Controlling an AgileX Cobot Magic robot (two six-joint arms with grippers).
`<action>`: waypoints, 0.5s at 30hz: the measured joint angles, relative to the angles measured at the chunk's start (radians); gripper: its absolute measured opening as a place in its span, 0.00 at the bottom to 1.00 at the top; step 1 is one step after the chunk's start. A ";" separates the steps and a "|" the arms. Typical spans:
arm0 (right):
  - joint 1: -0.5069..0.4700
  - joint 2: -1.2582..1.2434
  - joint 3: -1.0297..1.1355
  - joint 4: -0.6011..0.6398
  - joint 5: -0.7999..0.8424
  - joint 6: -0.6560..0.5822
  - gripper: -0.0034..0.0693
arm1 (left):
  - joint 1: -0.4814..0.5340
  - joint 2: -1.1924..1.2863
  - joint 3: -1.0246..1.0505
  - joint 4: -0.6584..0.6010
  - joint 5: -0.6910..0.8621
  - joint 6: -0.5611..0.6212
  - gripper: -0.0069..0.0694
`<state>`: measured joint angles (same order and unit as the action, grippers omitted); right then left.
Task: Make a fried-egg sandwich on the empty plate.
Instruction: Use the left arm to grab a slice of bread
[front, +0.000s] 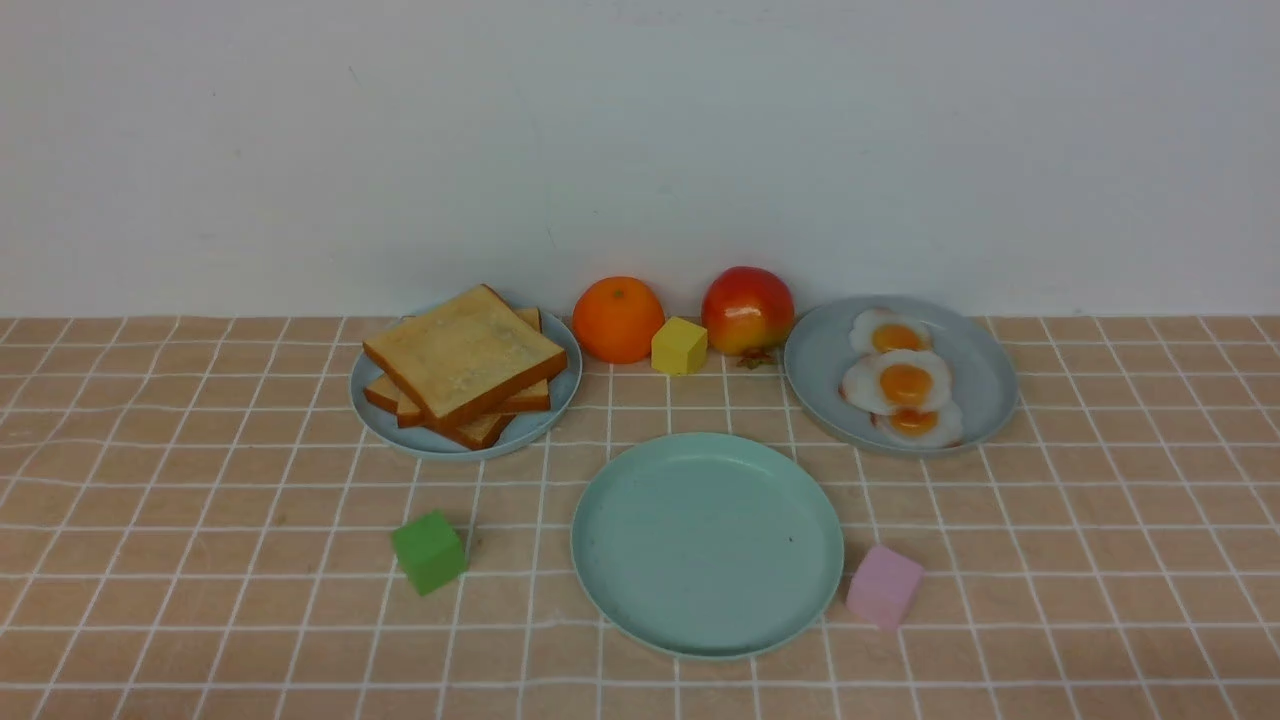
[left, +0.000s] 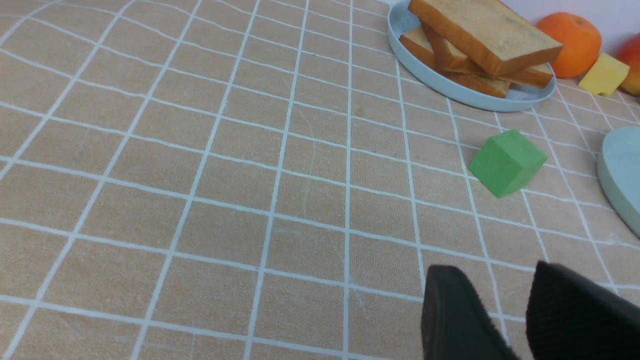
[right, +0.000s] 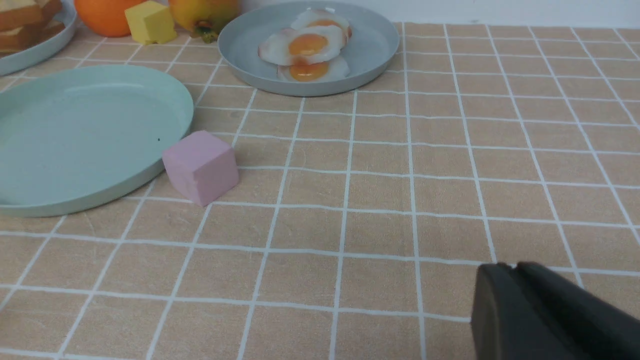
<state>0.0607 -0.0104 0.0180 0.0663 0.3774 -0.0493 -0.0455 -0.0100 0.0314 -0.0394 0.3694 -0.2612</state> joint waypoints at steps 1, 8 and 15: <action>0.000 0.000 0.000 0.000 0.000 0.000 0.12 | 0.000 0.000 0.000 0.000 0.000 0.000 0.40; 0.000 0.000 0.000 0.000 0.000 0.000 0.12 | 0.000 0.000 0.000 0.000 0.000 0.000 0.40; 0.000 0.000 0.000 0.000 0.000 0.000 0.12 | 0.000 0.000 0.000 -0.008 -0.053 -0.005 0.40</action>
<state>0.0607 -0.0104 0.0180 0.0663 0.3774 -0.0493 -0.0455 -0.0100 0.0314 -0.0473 0.3162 -0.2658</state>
